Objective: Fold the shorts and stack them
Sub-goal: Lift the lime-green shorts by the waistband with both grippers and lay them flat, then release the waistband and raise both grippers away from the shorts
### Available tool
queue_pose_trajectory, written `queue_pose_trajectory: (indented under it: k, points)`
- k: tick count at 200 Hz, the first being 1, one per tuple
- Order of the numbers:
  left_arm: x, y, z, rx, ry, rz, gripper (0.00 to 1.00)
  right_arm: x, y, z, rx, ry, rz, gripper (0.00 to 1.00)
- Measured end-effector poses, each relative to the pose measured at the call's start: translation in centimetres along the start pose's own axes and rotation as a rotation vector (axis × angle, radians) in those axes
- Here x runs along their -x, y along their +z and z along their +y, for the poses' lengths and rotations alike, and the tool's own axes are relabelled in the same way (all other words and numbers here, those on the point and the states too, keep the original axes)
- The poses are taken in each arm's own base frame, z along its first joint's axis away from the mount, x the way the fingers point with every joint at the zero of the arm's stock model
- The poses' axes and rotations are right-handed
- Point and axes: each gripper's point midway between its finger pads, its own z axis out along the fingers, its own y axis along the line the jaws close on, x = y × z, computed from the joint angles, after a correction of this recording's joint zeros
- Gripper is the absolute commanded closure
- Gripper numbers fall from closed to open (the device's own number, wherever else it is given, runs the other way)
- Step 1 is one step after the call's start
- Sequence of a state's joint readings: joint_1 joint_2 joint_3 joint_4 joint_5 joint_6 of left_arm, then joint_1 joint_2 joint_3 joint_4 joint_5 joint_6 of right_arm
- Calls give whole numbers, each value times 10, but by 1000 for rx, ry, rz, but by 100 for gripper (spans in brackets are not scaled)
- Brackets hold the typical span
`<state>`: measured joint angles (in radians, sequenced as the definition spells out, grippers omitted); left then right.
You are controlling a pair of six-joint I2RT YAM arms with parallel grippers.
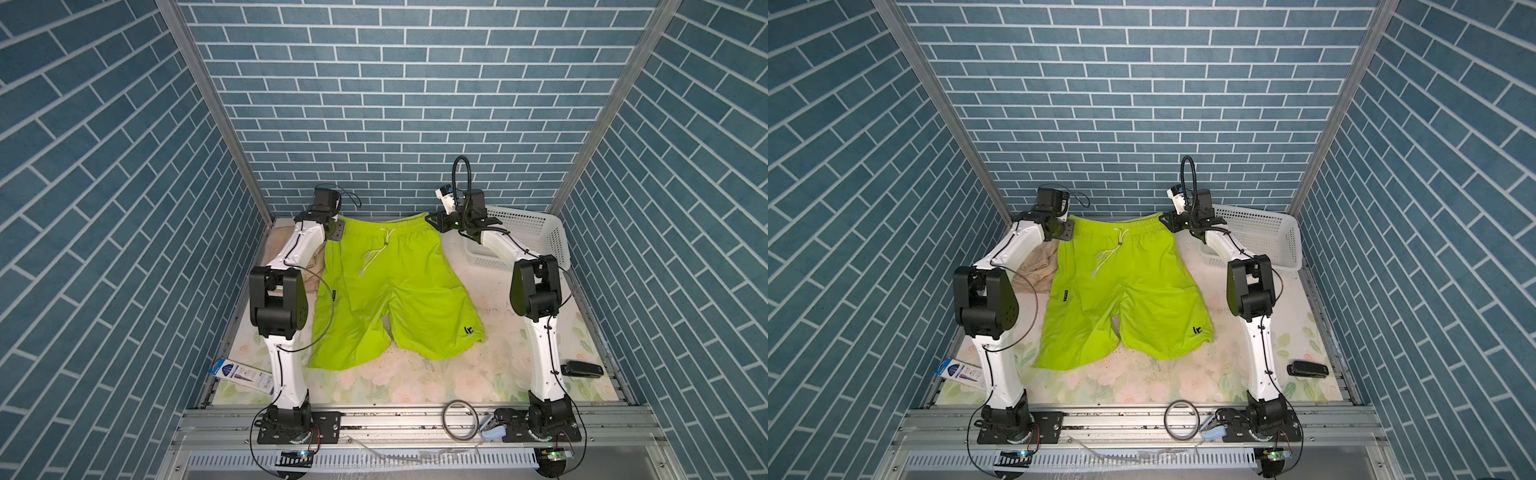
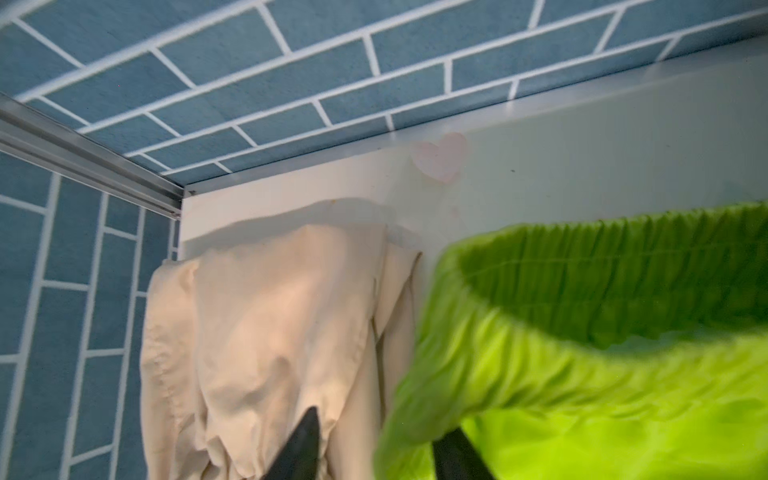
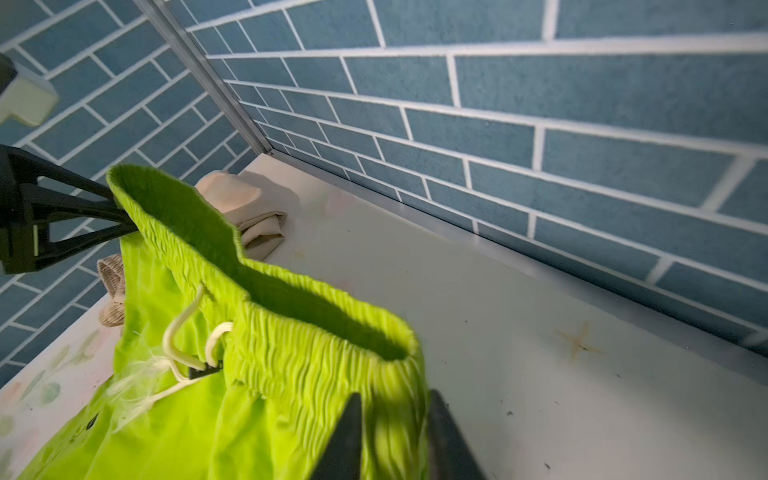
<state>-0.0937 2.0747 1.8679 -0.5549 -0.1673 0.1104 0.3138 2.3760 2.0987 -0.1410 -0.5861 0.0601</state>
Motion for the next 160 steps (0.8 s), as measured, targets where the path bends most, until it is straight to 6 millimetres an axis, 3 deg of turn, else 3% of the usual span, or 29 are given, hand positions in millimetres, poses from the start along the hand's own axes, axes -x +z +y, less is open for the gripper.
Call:
queue_pose_trajectory:
  k: [22, 32, 51, 77, 101, 124, 160]
  points:
    - [10, -7, 22, 37, -49, -12, 0, 14, -20, -10, -47, -2, 27, 33]
    - [13, -11, 29, 47, -70, -14, 0, 15, -30, -11, -69, -5, 55, 31]
    - [12, -20, 35, 49, -94, 2, 0, 7, -62, -13, -139, -8, 158, 25]
    - [7, -46, 31, 8, -117, 16, 0, -7, -115, 1, -228, -41, 290, 18]
    - [9, -85, 29, -43, -137, -22, 0, -26, -161, 13, -286, -73, 384, 14]
    - [10, -120, 29, -82, -153, -65, 0, -52, -191, 7, -343, -80, 471, 12]
    - [-14, -138, 20, -131, -188, -44, 0, -102, -211, -16, -394, -42, 618, 10]
